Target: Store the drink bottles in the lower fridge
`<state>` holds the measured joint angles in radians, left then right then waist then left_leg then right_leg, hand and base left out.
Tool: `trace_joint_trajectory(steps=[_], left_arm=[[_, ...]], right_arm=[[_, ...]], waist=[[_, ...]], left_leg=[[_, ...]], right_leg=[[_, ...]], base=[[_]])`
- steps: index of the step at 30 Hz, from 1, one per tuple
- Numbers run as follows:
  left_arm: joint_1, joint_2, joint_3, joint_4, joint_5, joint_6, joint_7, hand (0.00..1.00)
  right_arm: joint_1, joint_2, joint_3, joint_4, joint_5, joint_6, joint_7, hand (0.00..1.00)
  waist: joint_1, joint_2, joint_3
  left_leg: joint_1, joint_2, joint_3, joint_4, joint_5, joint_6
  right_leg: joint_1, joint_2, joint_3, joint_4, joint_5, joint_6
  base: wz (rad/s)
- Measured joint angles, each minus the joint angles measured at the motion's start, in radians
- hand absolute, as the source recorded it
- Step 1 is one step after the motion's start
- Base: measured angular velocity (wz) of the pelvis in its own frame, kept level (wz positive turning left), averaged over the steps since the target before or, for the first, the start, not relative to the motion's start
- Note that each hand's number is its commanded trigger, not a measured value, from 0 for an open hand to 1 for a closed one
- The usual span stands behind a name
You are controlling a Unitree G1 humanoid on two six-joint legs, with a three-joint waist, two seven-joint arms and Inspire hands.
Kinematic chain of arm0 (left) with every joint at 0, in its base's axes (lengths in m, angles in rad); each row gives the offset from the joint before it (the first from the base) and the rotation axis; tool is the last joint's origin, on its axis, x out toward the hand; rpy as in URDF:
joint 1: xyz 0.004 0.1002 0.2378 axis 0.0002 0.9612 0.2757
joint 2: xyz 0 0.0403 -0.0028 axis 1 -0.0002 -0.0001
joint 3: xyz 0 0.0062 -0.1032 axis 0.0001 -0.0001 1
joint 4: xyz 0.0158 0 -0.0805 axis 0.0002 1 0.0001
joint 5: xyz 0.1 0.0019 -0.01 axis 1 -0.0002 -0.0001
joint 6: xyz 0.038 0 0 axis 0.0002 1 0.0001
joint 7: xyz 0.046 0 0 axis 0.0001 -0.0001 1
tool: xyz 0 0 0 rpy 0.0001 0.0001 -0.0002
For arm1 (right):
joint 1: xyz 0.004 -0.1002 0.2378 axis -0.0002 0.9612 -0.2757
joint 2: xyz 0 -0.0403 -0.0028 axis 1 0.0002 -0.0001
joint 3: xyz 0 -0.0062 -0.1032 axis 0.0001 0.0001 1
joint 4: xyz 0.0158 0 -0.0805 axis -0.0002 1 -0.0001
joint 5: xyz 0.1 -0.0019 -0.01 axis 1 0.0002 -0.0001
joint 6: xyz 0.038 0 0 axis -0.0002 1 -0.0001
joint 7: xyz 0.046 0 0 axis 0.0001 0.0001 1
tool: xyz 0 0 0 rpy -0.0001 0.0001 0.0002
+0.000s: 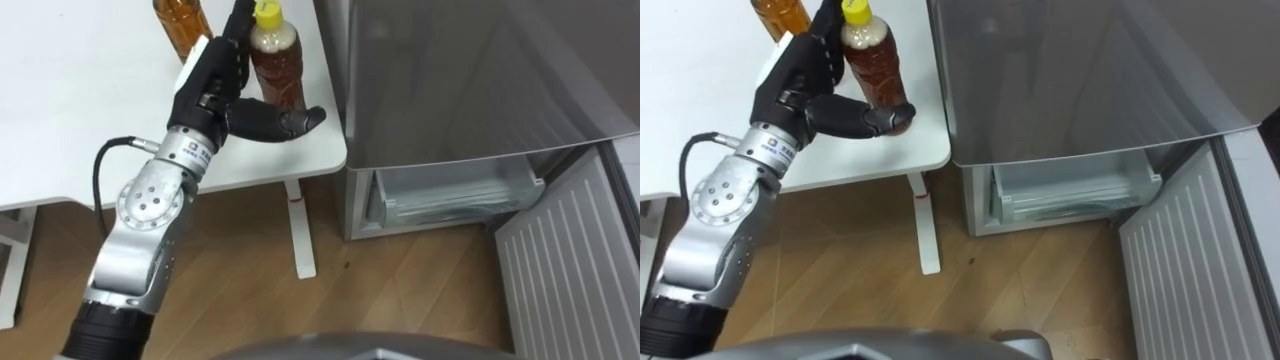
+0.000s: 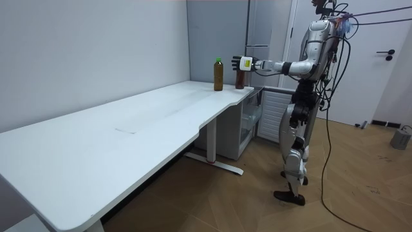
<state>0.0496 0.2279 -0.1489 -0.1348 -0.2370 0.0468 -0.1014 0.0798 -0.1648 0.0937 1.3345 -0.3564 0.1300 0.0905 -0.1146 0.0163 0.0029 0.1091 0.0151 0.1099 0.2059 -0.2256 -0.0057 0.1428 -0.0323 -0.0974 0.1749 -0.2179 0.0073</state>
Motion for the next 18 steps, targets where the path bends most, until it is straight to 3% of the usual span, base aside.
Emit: trace_joint_trajectory(steps=[7, 10, 18], left_arm=[[0.0, -0.001, 0.007, 0.003, -0.048, 0.036, 0.0, 0.0], [0.0, -0.001, 0.019, 0.013, -0.086, 0.042, 0.0, 0.0], [-0.027, -0.003, 0.041, 0.047, -0.126, 0.057, 0.0, 0.0]], right_arm=[[-0.002, 0.0, -0.001, -0.018, 0.0, 0.005, 0.008, 0.0], [0.003, 0.0, -0.004, -0.025, 0.0, 0.023, 0.014, 0.0], [0.019, 0.0, -0.008, -0.027, 0.002, 0.025, 0.018, 0.0]], waist=[[0.0, 0.004, 0.0007], [0.0, 0.004, 0.0011], [0.001, 0.0, 0.0038]], left_leg=[[0.005, 0.003, 0.013, 0.001, 0.0, 0.0], [0.004, 0.004, 0.019, 0.001, 0.0, 0.0], [-0.002, 0.004, 0.026, -0.001, 0.0, 0.0]], right_leg=[[-0.004, 0.002, 0.014, 0.009, -0.001, 0.0], [-0.009, 0.003, 0.02, 0.01, -0.001, 0.0], [-0.019, 0.006, 0.032, 0.011, 0.0, 0.0]], base=[[-0.04], [-0.06], [-0.03]])
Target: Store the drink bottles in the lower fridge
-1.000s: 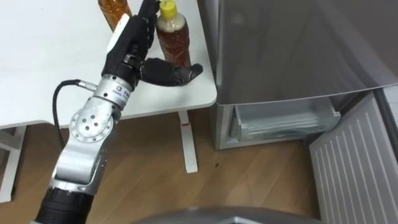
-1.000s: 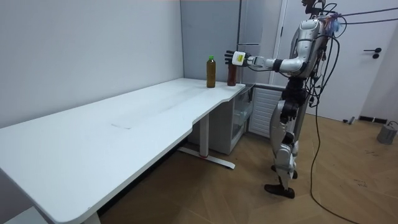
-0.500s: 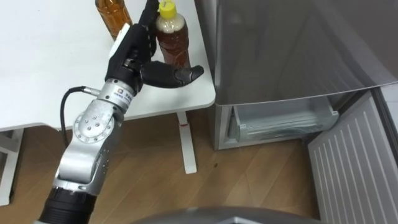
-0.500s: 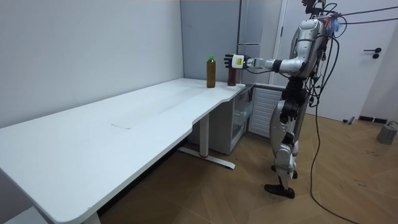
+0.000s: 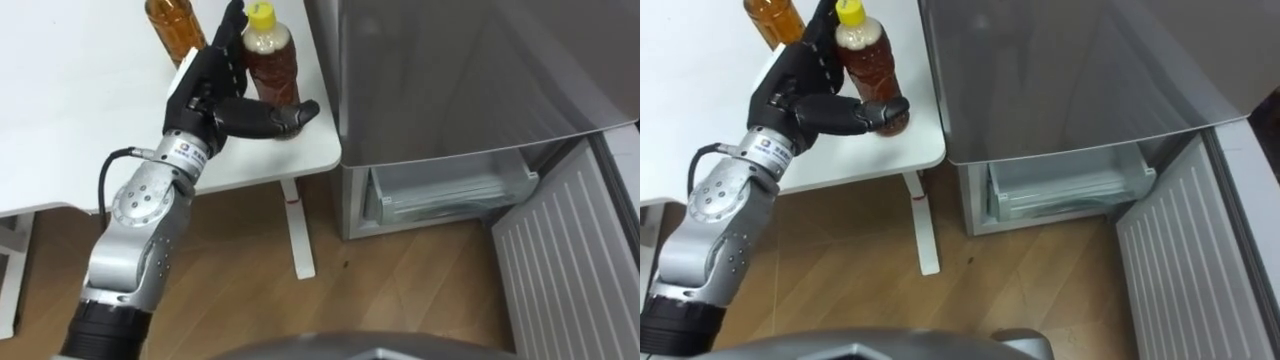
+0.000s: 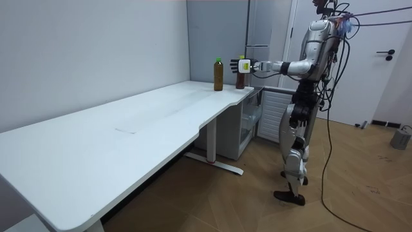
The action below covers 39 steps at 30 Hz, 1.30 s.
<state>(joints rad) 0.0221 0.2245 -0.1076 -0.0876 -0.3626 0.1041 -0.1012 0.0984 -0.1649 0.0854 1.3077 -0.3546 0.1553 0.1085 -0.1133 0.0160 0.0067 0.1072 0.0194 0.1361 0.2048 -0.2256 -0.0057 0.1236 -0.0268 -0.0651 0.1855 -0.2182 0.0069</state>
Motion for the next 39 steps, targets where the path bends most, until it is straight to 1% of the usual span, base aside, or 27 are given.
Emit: trace_joint_trajectory(steps=[2, 7, 9, 16, 20, 23, 30, 34, 37, 39], left_arm=[[-0.033, -0.011, 0.017, 0.028, 0.0, 0.0, 0.0, 0.0], [-0.068, -0.013, 0.04, 0.032, 0.002, 0.0, 0.006, 0.0], [-0.073, -0.014, 0.048, 0.032, 0.003, 0.0, 0.007, 0.0], [-0.073, -0.016, 0.083, 0.037, 0.004, 0.0, 0.009, 0.0], [-0.092, -0.016, 0.108, 0.081, 0.003, 0.0, 0.009, 0.0], [-0.097, -0.016, 0.113, 0.09, 0.003, 0.0, 0.01, 0.0], [-0.098, -0.016, 0.114, 0.099, 0.004, 0.0, 0.01, 0.0], [-0.098, -0.016, 0.114, 0.113, 0.003, 0.0, 0.01, 0.0], [-0.1, -0.016, 0.116, 0.123, 0.004, 0.0, 0.01, 0.0], [-0.113, -0.016, 0.116, 0.142, 0.004, 0.001, 0.01, 0.0]], right_arm=[[-0.002, 0.0, -0.001, 0.0, 0.0, 0.0, 0.002, 0.0], [-0.001, 0.004, -0.008, 0.002, -0.001, 0.003, 0.003, 0.0], [0.0, 0.008, -0.013, 0.0, -0.001, 0.009, 0.003, 0.0], [0.011, 0.014, -0.033, -0.016, -0.008, 0.009, 0.014, 0.0], [0.023, 0.015, -0.052, -0.023, -0.015, 0.009, 0.013, 0.0], [0.027, 0.016, -0.071, -0.023, -0.015, 0.01, 0.012, 0.0], [0.032, 0.016, -0.071, -0.024, -0.025, 0.01, 0.012, 0.0], [0.031, 0.016, -0.072, -0.024, -0.045, 0.02, 0.012, 0.0], [0.027, 0.016, -0.072, -0.024, -0.046, 0.021, 0.012, 0.0], [0.026, 0.016, -0.079, -0.025, -0.046, 0.021, 0.012, 0.0]], waist=[[0.0, -0.003, 0.0022], [0.0, -0.008, 0.0052], [0.0, -0.01, 0.0054], [-0.019, -0.007, 0.004], [-0.024, -0.005, 0.0036], [-0.025, -0.005, 0.0038], [-0.031, -0.004, 0.0048], [-0.033, -0.005, 0.0053], [-0.045, -0.005, 0.0064], [-0.047, -0.003, 0.0077]], left_leg=[[0.0, 0.0, 0.0, -0.002, 0.0, 0.0], [0.007, 0.0, 0.005, -0.008, 0.0, 0.0], [0.007, 0.0, 0.005, -0.008, 0.0, 0.0], [0.009, 0.001, 0.007, -0.007, 0.0, 0.0], [0.01, 0.001, 0.008, -0.007, 0.0, 0.0], [0.011, 0.001, 0.008, -0.007, 0.0, 0.0], [0.012, 0.001, 0.01, -0.007, 0.0, 0.0], [0.013, 0.001, 0.016, -0.007, 0.0, 0.0], [0.013, 0.001, 0.016, -0.007, 0.0, 0.0], [0.015, 0.001, 0.018, -0.007, 0.0, 0.0]], right_leg=[[0.0, 0.0, 0.0, -0.001, 0.0, 0.0], [0.003, 0.0, 0.005, -0.002, 0.0, 0.0], [0.003, 0.0, 0.005, -0.003, 0.0, 0.0], [0.0, 0.0, 0.007, 0.002, 0.001, -0.001], [0.0, 0.001, 0.01, 0.002, 0.001, -0.001], [0.0, 0.001, 0.011, 0.002, 0.001, -0.001], [0.0, 0.001, 0.015, 0.002, 0.001, -0.001], [-0.001, 0.002, 0.022, 0.002, 0.001, -0.001], [-0.002, 0.002, 0.024, 0.002, 0.001, -0.001], [-0.002, 0.003, 0.028, 0.002, 0.001, -0.001]], base=[[0.0], [-0.02], [0.0], [0.0], [0.0], [0.0], [0.0], [-0.04], [-0.01], [-0.06]])
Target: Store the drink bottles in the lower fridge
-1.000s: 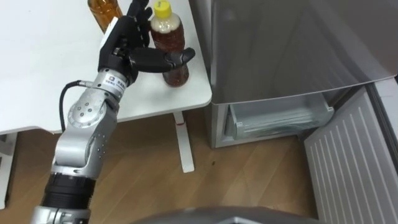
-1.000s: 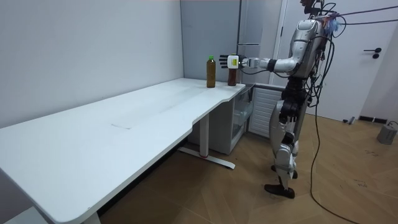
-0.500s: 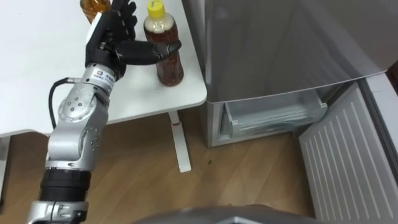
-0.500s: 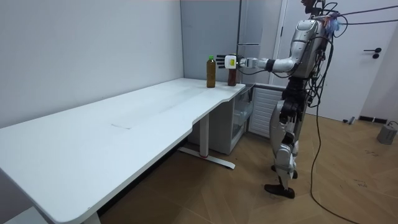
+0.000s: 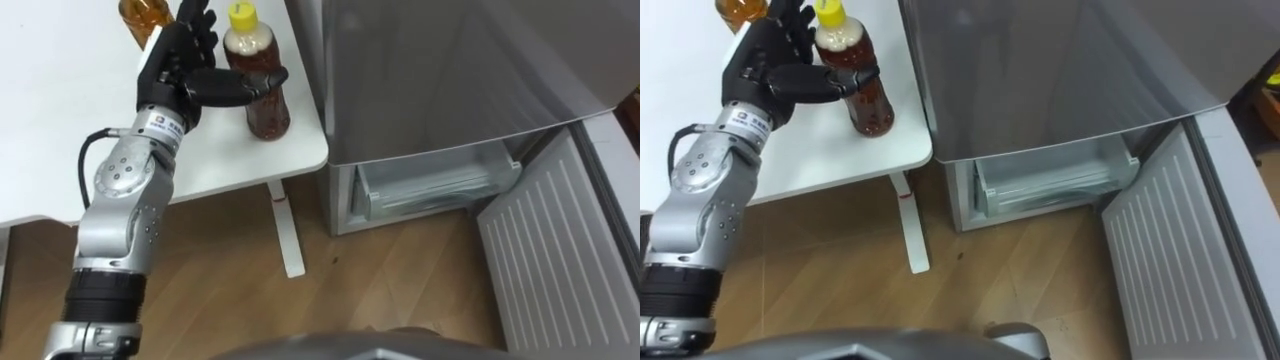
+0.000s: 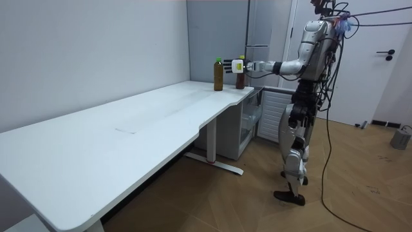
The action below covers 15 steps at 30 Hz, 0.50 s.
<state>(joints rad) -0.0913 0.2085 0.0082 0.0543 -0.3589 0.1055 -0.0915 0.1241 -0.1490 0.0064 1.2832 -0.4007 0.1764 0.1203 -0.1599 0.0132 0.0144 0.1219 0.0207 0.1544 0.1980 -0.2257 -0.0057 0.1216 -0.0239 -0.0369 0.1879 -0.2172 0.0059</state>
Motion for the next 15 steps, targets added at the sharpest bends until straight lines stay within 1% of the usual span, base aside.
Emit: trace_joint_trajectory(steps=[2, 4, 7, 8, 10, 15], left_arm=[[-0.015, 0.0, 0.001, 0.015, 0.0, 0.001, 0.0, 0.0], [-0.042, 0.0, -0.002, 0.039, -0.001, 0.006, 0.0, 0.0], [-0.07, 0.0, -0.012, 0.078, -0.005, 0.009, 0.0, 0.0], [-0.073, 0.0, -0.011, 0.092, -0.02, 0.009, 0.001, 0.0], [-0.074, 0.001, -0.01, 0.113, -0.052, 0.009, 0.002, 0.0], [-0.077, 0.0, -0.01, 0.119, -0.103, 0.009, 0.002, 0.0]], right_arm=[[-0.004, 0.0, -0.001, -0.003, 0.0, 0.001, -0.002, 0.0], [-0.005, 0.0, -0.001, -0.004, 0.003, 0.012, -0.007, 0.0], [-0.009, 0.0, 0.001, -0.004, 0.006, 0.021, -0.01, 0.0], [-0.013, -0.002, 0.0, -0.003, 0.004, 0.021, -0.012, 0.0], [-0.023, -0.002, -0.001, -0.002, 0.003, 0.021, -0.018, 0.0], [-0.028, -0.002, -0.013, -0.004, 0.003, 0.013, -0.021, 0.0]], waist=[[0.0, 0.004, 0.0005], [-0.003, 0.012, 0.0], [-0.003, 0.02, -0.0053], [-0.011, 0.023, -0.0073], [-0.026, 0.023, -0.0069], [-0.036, 0.021, -0.0055]], left_leg=[[0.001, 0.001, 0.005, 0.0, 0.0, 0.0], [0.002, 0.001, 0.006, 0.0, 0.0, 0.0], [0.006, 0.001, 0.006, -0.001, 0.0, 0.0], [0.008, 0.001, 0.006, -0.001, 0.0, 0.0], [0.01, 0.001, 0.006, -0.001, 0.0, 0.0], [0.01, 0.002, 0.007, -0.001, 0.0, 0.0]], right_leg=[[-0.001, 0.001, 0.004, 0.0, 0.0, 0.0], [-0.001, 0.001, 0.005, 0.0, 0.0, 0.0], [0.003, 0.001, 0.007, 0.0, 0.0, 0.0], [0.006, 0.001, 0.007, 0.0, 0.0, 0.0], [0.009, 0.001, 0.006, 0.0, 0.0, 0.0], [0.009, 0.001, 0.006, 0.0, 0.0, -0.001]], base=[[-0.06], [0.0], [0.0], [0.0], [0.0], [0.0]])
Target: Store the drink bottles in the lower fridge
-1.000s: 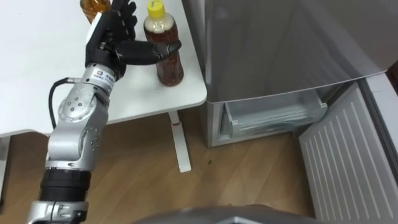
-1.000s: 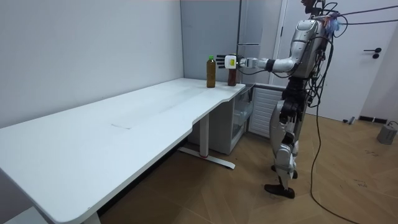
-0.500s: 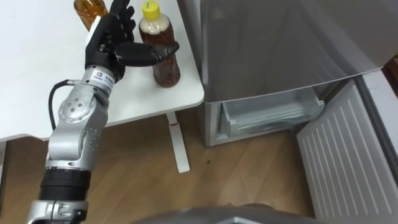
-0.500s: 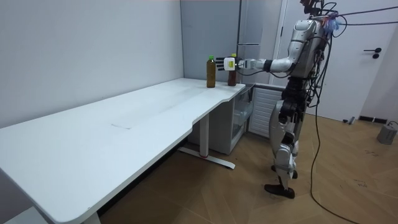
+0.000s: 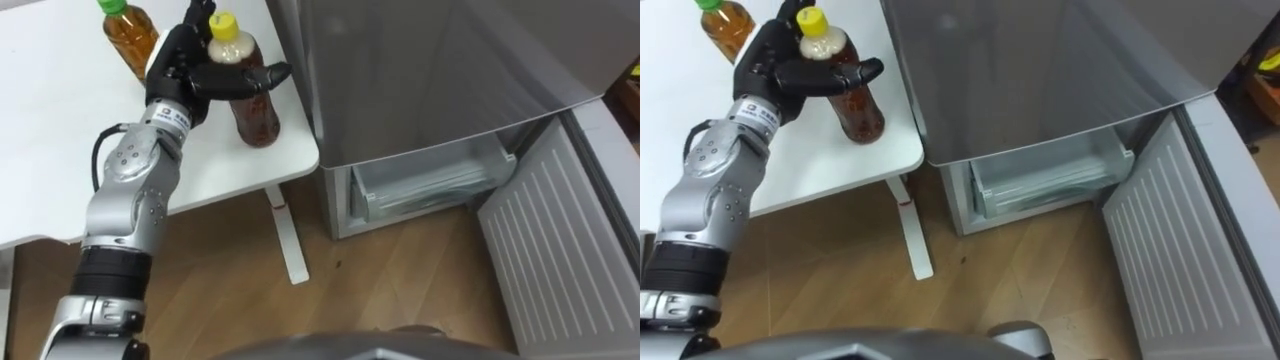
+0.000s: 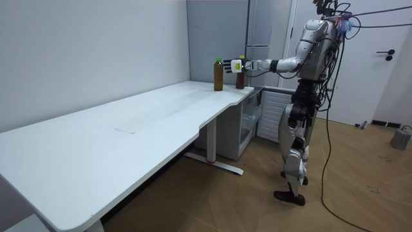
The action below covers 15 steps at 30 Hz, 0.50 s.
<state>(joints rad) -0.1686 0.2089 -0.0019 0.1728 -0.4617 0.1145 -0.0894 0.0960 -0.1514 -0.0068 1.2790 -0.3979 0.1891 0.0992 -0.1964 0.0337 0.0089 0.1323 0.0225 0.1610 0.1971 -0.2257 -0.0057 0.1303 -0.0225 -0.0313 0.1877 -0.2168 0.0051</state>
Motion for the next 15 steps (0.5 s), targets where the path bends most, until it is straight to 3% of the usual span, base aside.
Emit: trace_joint_trajectory(steps=[1, 2, 3, 15], left_arm=[[0.0, 0.0, 0.0, 0.0, -0.007, 0.0, 0.0, 0.11], [0.0, 0.0, 0.0, 0.0, -0.008, 0.0, 0.0, 0.8], [-0.001, 0.0, 0.0, 0.0, -0.008, 0.0, 0.0, 1.0], [-0.062, 0.003, 0.002, 0.051, -0.004, 0.0, 0.0, 1.0]], right_arm=[[0.002, 0.0, -0.003, 0.001, 0.0, 0.0, 0.0, 0.0], [0.002, 0.001, -0.008, 0.003, 0.001, 0.0, 0.0, 0.0], [0.003, 0.001, -0.01, 0.005, 0.0, 0.0, 0.0, 0.0], [0.005, 0.001, -0.016, 0.01, 0.0, 0.001, -0.001, 0.0]], waist=[[-0.001, 0.0, 0.0001], [-0.001, -0.002, 0.0011], [-0.003, -0.003, 0.0021], [-0.015, -0.001, 0.0021]], left_leg=[[0.0, 0.0, 0.0, 0.0, 0.0, 0.0], [0.0, 0.0, 0.0, 0.0, 0.0, 0.0], [0.0, 0.0, 0.0, 0.0, 0.0, 0.0], [0.001, 0.002, 0.001, 0.0, 0.0, 0.0]], right_leg=[[0.0, 0.0, 0.0, 0.0, 0.0, 0.0], [0.0, 0.0, 0.0, -0.001, 0.0, 0.0], [0.0, 0.0, 0.002, 0.0, 0.0, 0.0], [-0.002, 0.005, 0.013, 0.0, 0.001, -0.002]], base=[[0.0], [0.0], [0.0], [-0.01]])
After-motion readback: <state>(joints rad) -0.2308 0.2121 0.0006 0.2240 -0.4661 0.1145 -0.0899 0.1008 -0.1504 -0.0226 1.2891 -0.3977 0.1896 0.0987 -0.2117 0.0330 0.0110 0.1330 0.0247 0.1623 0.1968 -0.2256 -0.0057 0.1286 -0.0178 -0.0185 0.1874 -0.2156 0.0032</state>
